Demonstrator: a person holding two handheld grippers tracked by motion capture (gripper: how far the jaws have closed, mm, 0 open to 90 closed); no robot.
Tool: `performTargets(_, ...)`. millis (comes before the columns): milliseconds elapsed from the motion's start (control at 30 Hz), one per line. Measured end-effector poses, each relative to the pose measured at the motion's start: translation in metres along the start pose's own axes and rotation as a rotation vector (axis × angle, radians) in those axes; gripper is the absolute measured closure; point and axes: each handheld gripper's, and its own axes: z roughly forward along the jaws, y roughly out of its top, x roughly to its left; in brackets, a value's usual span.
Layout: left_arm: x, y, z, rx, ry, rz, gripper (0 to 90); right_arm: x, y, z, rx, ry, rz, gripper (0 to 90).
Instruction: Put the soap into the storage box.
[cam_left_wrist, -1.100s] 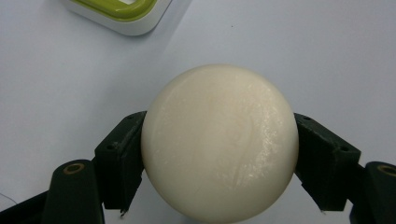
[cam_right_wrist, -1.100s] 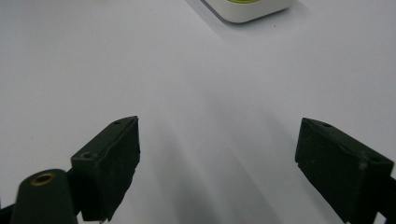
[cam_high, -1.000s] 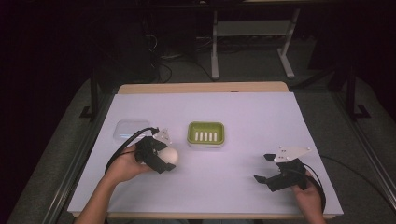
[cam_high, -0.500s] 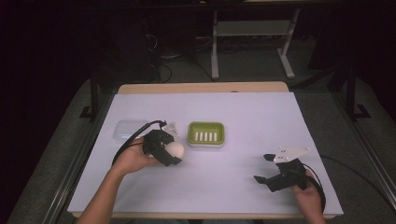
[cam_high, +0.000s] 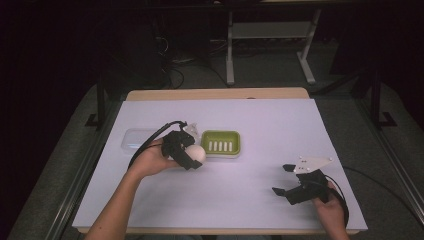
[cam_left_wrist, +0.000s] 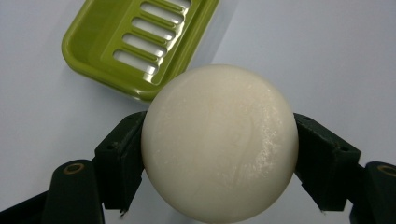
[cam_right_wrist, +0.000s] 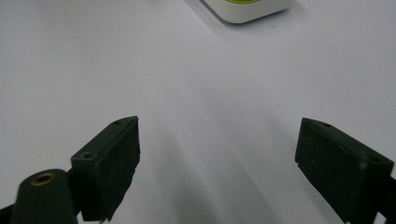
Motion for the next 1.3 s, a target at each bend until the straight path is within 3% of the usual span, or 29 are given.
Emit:
performTargets(300, 0.003, 0.015, 0.002, -0.015, -0.007, 0.018, 25.1, 0.0, 0.0, 0.001, 0.002, 0.003, 0.0, 13.2)
performTargets(800, 0.017, 0.031, 0.006, 0.002, -0.007, 0.026, 25.1, 0.0, 0.0, 0.0, -0.006, 0.008, 0.004, 13.2)
performTargets(1300, 0.029, 0.045, 0.014, -0.018, -0.012, -0.004, 25.1, -0.001, 0.0, -0.003, -0.013, -0.002, 0.01, 13.1)
